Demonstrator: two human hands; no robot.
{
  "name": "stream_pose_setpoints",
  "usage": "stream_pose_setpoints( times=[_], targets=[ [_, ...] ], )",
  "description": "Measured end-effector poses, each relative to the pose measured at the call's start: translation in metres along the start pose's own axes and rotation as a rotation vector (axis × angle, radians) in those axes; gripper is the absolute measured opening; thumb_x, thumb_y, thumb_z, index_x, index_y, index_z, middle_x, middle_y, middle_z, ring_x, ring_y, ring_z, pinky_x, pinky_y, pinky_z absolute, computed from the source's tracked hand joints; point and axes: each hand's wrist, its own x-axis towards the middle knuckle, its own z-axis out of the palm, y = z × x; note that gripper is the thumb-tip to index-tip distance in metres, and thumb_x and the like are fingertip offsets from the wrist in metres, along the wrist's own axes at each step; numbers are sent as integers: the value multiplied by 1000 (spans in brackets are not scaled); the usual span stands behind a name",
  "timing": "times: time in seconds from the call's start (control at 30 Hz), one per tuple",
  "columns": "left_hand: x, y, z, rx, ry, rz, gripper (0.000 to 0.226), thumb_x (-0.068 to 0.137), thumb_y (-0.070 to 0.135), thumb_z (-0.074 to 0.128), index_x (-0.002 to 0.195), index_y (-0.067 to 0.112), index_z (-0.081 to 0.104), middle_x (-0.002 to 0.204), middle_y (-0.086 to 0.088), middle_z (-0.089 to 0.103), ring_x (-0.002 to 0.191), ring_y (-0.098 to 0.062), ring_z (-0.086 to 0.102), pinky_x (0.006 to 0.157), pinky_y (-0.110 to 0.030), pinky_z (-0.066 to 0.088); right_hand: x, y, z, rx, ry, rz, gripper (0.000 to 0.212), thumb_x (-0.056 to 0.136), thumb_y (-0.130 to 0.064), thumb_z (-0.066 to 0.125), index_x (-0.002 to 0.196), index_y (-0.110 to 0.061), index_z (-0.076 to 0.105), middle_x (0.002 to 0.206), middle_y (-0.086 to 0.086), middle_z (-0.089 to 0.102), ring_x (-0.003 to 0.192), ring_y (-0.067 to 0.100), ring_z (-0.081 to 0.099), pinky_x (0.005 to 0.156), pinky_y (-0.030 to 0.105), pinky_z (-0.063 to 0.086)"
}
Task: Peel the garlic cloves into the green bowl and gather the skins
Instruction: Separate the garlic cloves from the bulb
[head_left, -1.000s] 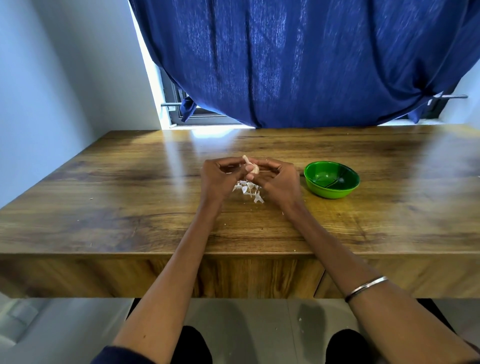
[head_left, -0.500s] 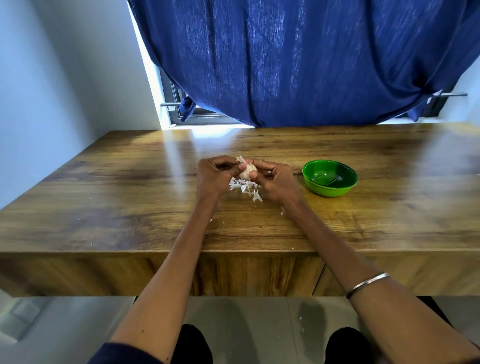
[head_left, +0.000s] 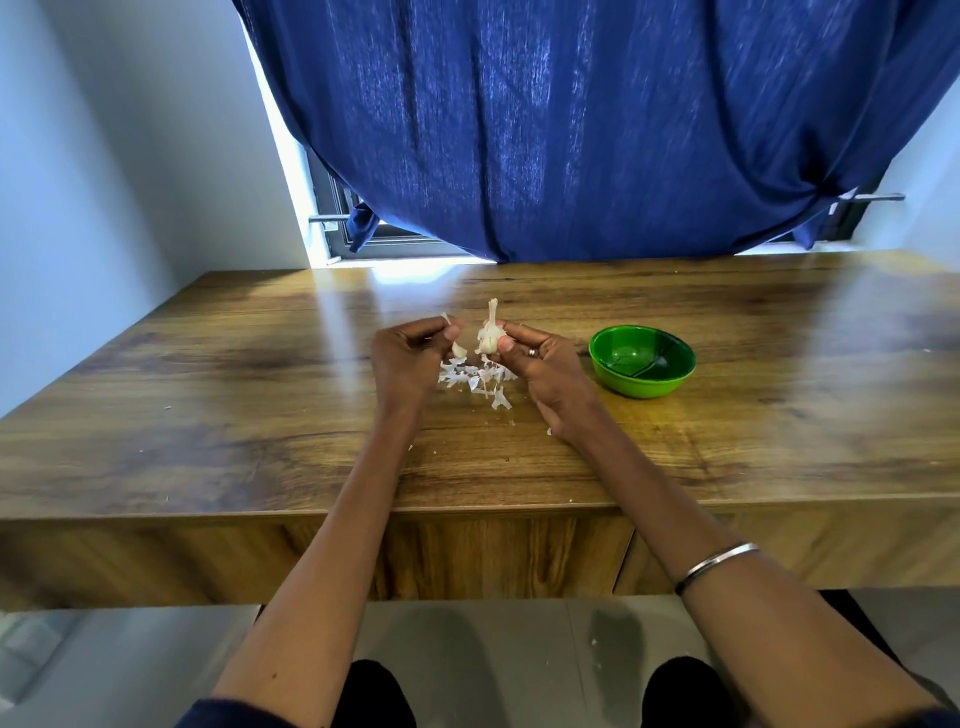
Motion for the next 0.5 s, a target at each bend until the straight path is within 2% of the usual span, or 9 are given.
stream_pose_setpoints(
  times=[0.1, 0.23, 0.33, 0.4, 0.5],
  targets=[
    [-4, 3, 2, 186, -82, 111, 17, 86, 8, 80, 103, 11, 81, 94, -2, 79, 78, -3, 73, 76, -21, 60, 1, 2, 0, -2, 31, 2, 38, 94, 0, 65, 131, 3, 60, 118, 18, 71, 97, 18, 71, 90, 26, 58],
    [-6, 6, 5, 229, -123, 139, 17, 86, 0, 77, 97, 11, 82, 91, -2, 79, 70, 7, 69, 70, -15, 56, 1, 2, 0, 14, 46, -4, 36, 92, -1, 67, 128, 0, 63, 112, 15, 73, 99, 19, 72, 91, 27, 58],
    [-5, 6, 3, 196, -108, 136, 17, 88, 0, 75, 94, 15, 80, 91, 1, 79, 74, -6, 74, 70, -23, 60, 1, 1, 0, 29, 52, -3, 34, 92, -2, 68, 125, -1, 65, 109, 14, 74, 100, 20, 72, 93, 30, 58],
    [-4, 4, 3, 221, -115, 148, 14, 89, 5, 76, 96, 15, 81, 93, 2, 79, 76, -8, 74, 73, -24, 61, 1, 1, 0, 20, 53, -10, 33, 91, -2, 69, 124, -1, 66, 110, 14, 74, 101, 20, 72, 91, 29, 58],
    [-3, 0, 4, 311, -159, 207, 17, 91, 10, 75, 107, 11, 80, 99, -3, 79, 82, -4, 72, 77, -11, 55, 0, -1, 1, -31, 62, -34, 35, 90, -4, 72, 124, -4, 67, 111, 10, 74, 97, 12, 71, 87, 25, 58]
  ],
)
